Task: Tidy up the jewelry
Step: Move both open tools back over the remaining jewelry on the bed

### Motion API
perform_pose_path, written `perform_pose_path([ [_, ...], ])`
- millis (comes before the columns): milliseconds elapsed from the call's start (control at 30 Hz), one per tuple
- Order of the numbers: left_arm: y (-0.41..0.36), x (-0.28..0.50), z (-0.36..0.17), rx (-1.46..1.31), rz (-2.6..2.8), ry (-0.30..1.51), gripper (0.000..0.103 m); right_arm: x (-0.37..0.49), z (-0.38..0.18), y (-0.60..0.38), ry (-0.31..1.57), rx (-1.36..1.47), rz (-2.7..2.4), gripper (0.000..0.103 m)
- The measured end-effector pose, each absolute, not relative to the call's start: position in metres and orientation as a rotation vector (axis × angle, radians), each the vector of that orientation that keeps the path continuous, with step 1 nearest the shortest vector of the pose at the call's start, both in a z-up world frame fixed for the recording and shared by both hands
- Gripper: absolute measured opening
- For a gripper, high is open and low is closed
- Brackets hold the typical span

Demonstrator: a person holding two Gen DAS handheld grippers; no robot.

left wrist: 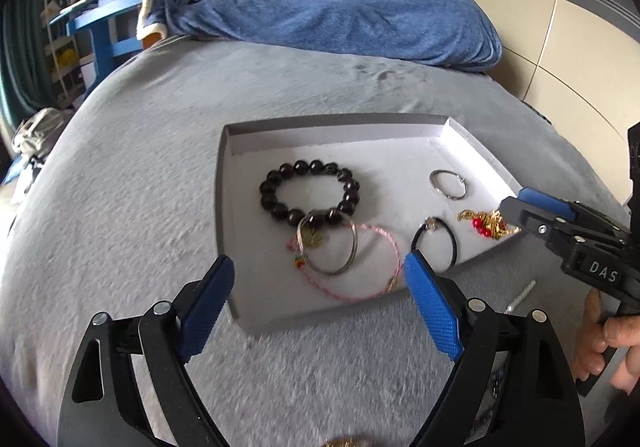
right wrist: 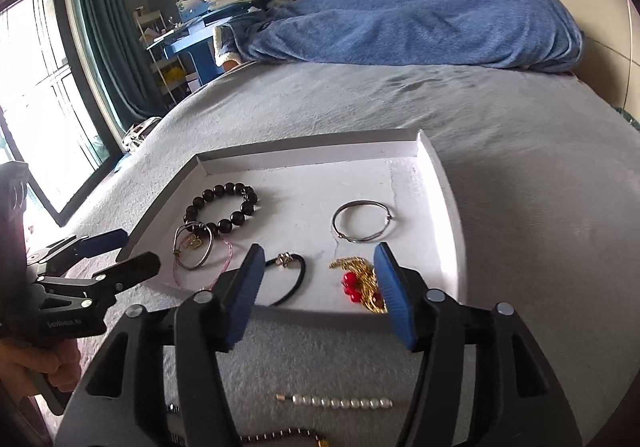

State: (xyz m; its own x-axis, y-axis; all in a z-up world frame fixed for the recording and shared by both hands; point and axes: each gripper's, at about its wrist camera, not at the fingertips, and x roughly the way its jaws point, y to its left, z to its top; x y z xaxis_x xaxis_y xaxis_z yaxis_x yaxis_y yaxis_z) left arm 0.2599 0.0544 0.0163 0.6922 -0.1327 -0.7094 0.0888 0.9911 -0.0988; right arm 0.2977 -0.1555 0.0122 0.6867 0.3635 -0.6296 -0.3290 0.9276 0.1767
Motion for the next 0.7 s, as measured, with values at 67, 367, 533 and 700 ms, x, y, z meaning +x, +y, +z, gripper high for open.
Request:
perform_pose_path([
  [67, 0.056, 0.252, 0.018, -0.055, -0.112, 0.796, 0.087, 0.291, 0.013, -0.156, 0.713, 0.038, 0.387, 0.061],
  [367, 0.068, 0.212, 0.012, -0.096, -0.077, 0.815, 0.087, 0.258, 0.009, -0.17, 0.716, 0.081, 0.356, 0.066],
  [533, 0.076, 0.182, 0.0, -0.144, -0.05, 0.862, 0.087, 0.248, 0.002, -0.184, 0.736, 0.11, 0.325, 0.066],
  [700, 0.067, 0.164, -0.01, -0.095, -0.063, 0.884, 0.087, 0.241, -0.006, -0.201, 0.762, 0.149, 0.278, 0.066],
])
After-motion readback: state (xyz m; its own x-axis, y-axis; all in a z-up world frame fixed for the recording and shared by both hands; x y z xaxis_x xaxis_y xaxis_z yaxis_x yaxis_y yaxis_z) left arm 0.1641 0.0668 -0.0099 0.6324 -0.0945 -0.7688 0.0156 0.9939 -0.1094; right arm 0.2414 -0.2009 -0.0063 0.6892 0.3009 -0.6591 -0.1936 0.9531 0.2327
